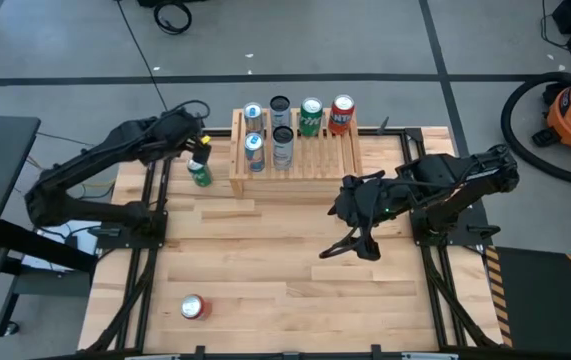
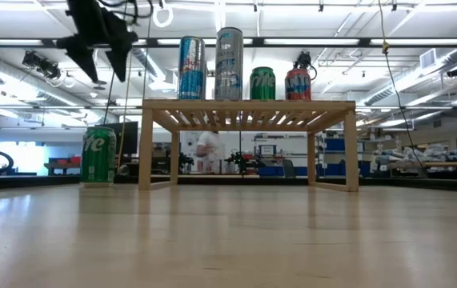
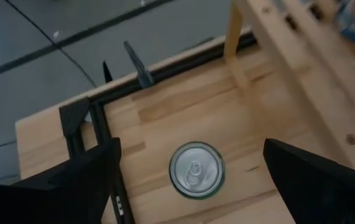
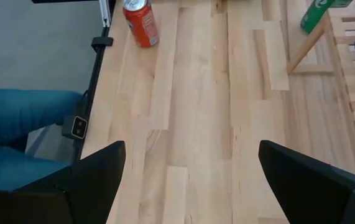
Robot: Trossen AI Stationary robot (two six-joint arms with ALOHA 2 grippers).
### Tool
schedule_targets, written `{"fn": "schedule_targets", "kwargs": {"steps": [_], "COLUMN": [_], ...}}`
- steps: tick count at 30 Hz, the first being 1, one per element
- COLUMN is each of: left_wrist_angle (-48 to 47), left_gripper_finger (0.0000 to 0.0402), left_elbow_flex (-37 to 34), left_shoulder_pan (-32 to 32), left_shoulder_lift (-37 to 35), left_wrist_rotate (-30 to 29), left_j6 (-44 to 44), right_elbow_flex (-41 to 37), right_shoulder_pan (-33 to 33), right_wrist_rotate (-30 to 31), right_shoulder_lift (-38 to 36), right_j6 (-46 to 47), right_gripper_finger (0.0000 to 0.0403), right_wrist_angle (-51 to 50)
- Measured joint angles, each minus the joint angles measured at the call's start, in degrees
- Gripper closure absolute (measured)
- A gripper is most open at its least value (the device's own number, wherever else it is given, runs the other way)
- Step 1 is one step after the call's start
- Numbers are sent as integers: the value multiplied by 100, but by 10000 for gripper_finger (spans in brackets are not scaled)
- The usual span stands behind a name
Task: Place canned beverage on shelf
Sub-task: Put the green soda can aligned with the other green soda can on the shelf
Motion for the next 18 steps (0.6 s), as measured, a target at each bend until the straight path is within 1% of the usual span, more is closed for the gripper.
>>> {"fn": "schedule_targets", "kwargs": {"steps": [4, 8, 15, 18], "left_wrist_angle": [-103, -146, -495, -508], "left_gripper_finger": [5, 5, 5, 5], "left_elbow_flex": [0, 0, 0, 0], "left_shoulder_pan": [207, 429, 809, 891], "left_shoulder_lift": [412, 756, 1134, 1225], "left_wrist_rotate": [214, 614, 836, 854], "left_j6": [113, 161, 295, 301], "right_elbow_flex": [0, 0, 0, 0], "right_shoulder_pan": [17, 15, 15, 15], "right_wrist_rotate": [14, 16, 16, 16], "right_shoulder_lift": [0, 0, 0, 2], "right_j6": [-4, -4, -48, -56], "right_gripper_finger": [25, 25, 25, 25], "right_wrist_angle": [0, -2, -12, -17]}}
